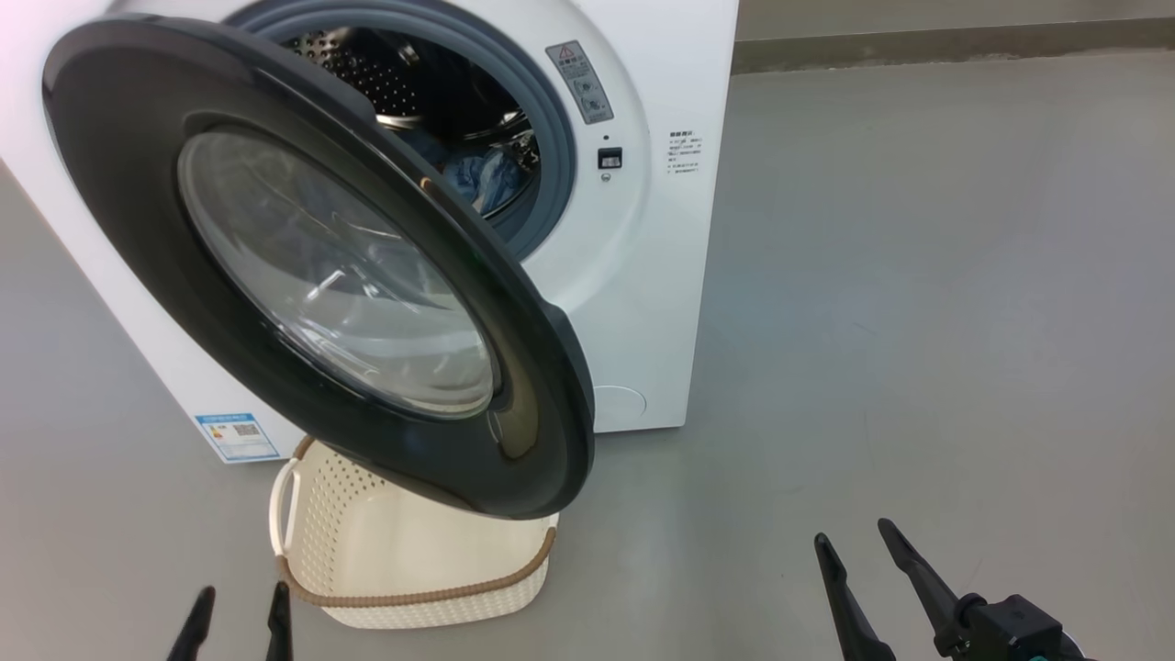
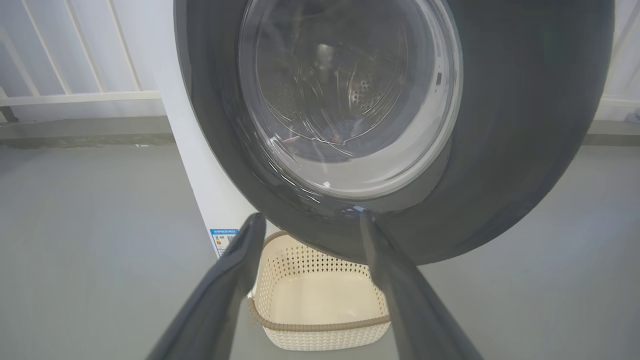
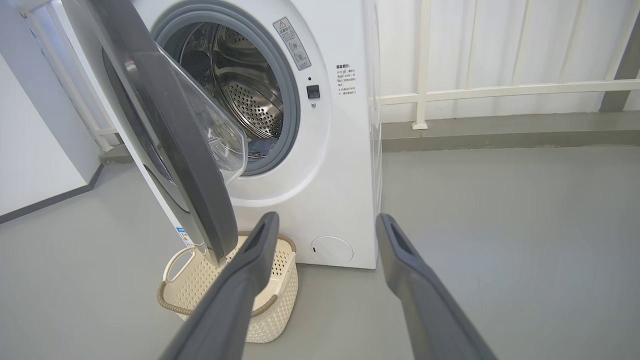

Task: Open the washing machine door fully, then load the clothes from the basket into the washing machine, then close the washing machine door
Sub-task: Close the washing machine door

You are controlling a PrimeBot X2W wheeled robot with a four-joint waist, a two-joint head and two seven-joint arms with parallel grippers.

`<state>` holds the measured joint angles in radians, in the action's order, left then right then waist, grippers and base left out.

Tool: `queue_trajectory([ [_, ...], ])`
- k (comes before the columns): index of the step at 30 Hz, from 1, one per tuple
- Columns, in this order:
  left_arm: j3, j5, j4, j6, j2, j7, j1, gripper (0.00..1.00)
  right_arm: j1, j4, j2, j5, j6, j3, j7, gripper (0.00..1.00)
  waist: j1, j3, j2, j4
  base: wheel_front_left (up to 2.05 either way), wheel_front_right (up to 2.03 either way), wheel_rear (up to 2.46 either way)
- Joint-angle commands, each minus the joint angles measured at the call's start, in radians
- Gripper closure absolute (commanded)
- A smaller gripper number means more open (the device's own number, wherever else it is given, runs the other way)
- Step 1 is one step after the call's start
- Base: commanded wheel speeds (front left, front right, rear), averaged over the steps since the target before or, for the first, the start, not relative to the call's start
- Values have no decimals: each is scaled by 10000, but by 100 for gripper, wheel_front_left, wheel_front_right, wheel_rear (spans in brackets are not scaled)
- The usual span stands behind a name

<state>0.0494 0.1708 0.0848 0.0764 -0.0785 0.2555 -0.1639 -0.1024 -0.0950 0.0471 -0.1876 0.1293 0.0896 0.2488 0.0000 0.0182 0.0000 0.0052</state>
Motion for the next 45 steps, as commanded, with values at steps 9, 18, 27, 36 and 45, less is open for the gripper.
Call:
queue_trajectory([
  [9,416,-189,146,104,15,62,193,0,159,290,32,-32,14,316,130,0,0,-37,0,46,0,0,0],
  [18,529,-200,112,165,80,62,173,0,150,248,31,-20,14,301,130,0,0,-56,0,43,0,0,0],
  [27,516,-138,125,266,154,62,189,0,292,658,31,-616,14,-52,130,100,0,-140,0,27,0,0,0],
  [36,545,-1,145,354,211,63,258,0,1286,3788,31,-1198,14,219,130,100,0,-245,0,90,0,0,0],
  [45,436,69,219,417,251,63,418,0,2646,5133,31,-1176,14,2673,130,100,0,-376,0,480,0,0,0],
])
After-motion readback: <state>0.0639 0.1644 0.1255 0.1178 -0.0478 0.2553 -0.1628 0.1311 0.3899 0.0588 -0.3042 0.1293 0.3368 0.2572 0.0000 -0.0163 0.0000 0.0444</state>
